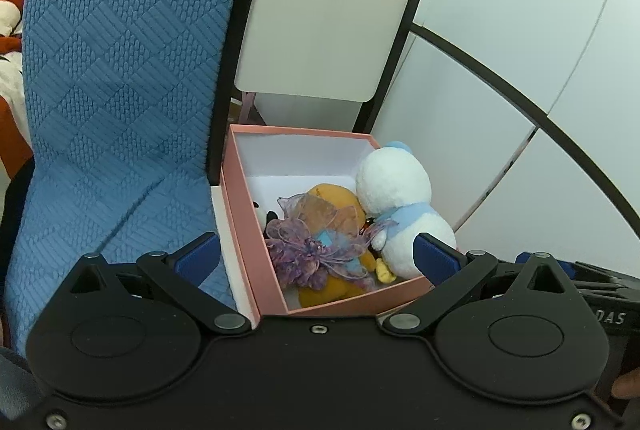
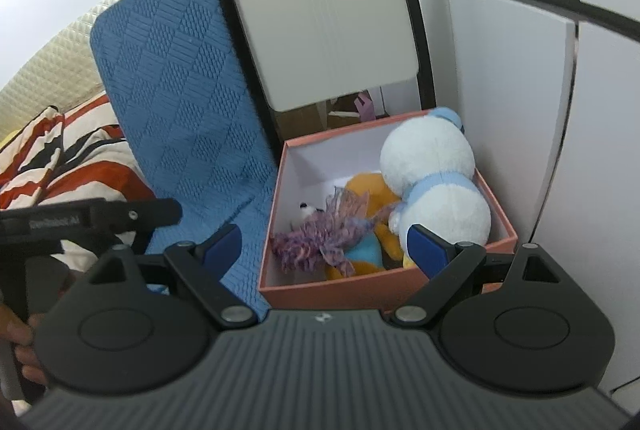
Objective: Organize objects
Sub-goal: 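Withdraw both tools from the box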
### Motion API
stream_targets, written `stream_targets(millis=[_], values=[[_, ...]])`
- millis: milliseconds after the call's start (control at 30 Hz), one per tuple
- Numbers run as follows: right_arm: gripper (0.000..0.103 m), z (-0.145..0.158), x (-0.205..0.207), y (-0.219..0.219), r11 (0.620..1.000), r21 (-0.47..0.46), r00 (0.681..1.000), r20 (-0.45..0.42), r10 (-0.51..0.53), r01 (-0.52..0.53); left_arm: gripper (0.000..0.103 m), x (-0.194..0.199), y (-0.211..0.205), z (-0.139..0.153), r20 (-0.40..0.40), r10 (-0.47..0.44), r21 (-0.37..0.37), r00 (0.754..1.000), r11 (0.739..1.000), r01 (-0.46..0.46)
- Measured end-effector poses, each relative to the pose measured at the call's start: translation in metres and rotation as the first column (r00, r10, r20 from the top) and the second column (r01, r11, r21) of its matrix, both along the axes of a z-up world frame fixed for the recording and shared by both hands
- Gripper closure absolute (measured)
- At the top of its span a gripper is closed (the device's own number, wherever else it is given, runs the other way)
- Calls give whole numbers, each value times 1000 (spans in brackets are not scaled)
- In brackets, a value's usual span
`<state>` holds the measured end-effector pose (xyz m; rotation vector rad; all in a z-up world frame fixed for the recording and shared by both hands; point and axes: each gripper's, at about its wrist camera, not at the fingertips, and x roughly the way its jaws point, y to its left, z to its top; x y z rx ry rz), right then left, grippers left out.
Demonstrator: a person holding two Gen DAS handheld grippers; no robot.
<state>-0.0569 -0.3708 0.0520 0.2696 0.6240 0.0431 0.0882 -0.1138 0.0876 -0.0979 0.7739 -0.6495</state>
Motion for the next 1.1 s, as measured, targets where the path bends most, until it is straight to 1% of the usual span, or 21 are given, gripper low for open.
stream_targets(millis=[167, 267, 400, 633, 767, 1100], values=[[12, -12, -2, -2, 998, 58, 999, -15, -33, 34, 1, -10, 6, 2, 30, 37, 1, 999, 999, -37], [12, -17, -2, 1, 997, 57, 999, -32, -43, 45, 1, -11, 9, 2, 27, 40, 3, 999, 999, -40], [12, -16, -1, 6, 999, 19, 999, -28, -30, 31, 1, -12, 10, 2, 28, 38, 16, 999, 999, -38], [12, -14, 1, 8, 999, 29, 999, -33, -20, 21, 0, -15, 9, 0, 16, 11, 9, 1000, 1000, -11], [12, -14, 2, 9, 999, 29, 999, -38, -19, 20, 0, -14, 4, 0, 17, -7, 32, 1000, 999, 7], [12, -16, 7, 6, 998, 48, 999, -43, -24, 26, 0, -13, 6, 7, 26, -11, 10, 1000, 1000, 11]])
